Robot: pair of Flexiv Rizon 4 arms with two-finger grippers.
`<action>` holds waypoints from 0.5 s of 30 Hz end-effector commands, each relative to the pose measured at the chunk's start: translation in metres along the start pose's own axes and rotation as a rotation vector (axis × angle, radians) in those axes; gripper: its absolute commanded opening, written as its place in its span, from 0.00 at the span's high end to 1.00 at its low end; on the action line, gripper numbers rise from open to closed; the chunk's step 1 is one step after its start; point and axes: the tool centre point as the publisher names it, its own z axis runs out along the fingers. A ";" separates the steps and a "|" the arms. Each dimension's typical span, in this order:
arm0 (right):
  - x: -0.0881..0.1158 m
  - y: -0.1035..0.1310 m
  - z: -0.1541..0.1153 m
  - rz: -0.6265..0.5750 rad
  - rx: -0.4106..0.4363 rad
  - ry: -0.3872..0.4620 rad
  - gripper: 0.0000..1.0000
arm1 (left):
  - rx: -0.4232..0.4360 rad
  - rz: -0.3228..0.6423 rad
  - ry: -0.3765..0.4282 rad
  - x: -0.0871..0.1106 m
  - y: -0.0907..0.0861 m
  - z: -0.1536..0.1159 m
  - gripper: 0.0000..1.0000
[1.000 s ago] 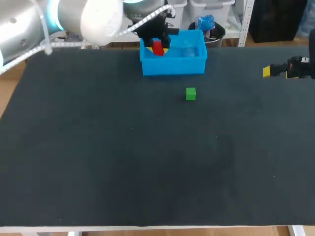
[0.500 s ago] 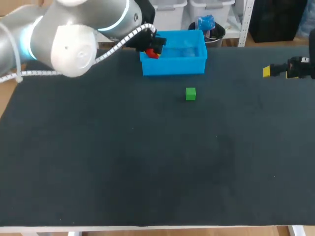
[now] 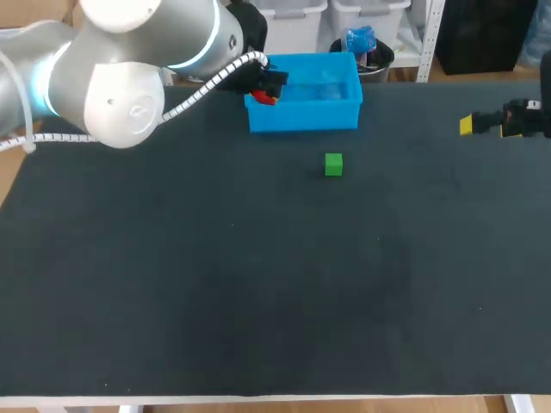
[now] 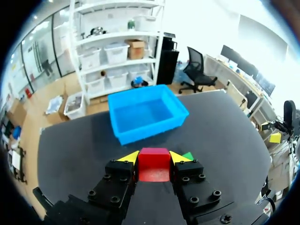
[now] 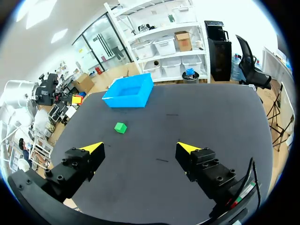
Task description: Use the left arm to pick the red cube and place it into the blue plastic box first, then use the right arm to grasp the green cube and put it into the same blue plastic box after the first action is fully finished.
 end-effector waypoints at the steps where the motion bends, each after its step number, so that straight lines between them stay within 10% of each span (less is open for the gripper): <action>1: 0.000 0.000 0.001 0.000 0.003 0.001 0.00 | 0.009 0.002 0.000 -0.012 0.009 0.016 1.00; 15: 0.000 0.000 0.001 0.000 0.003 0.001 0.00 | 0.148 0.117 -0.107 -0.071 0.015 0.057 1.00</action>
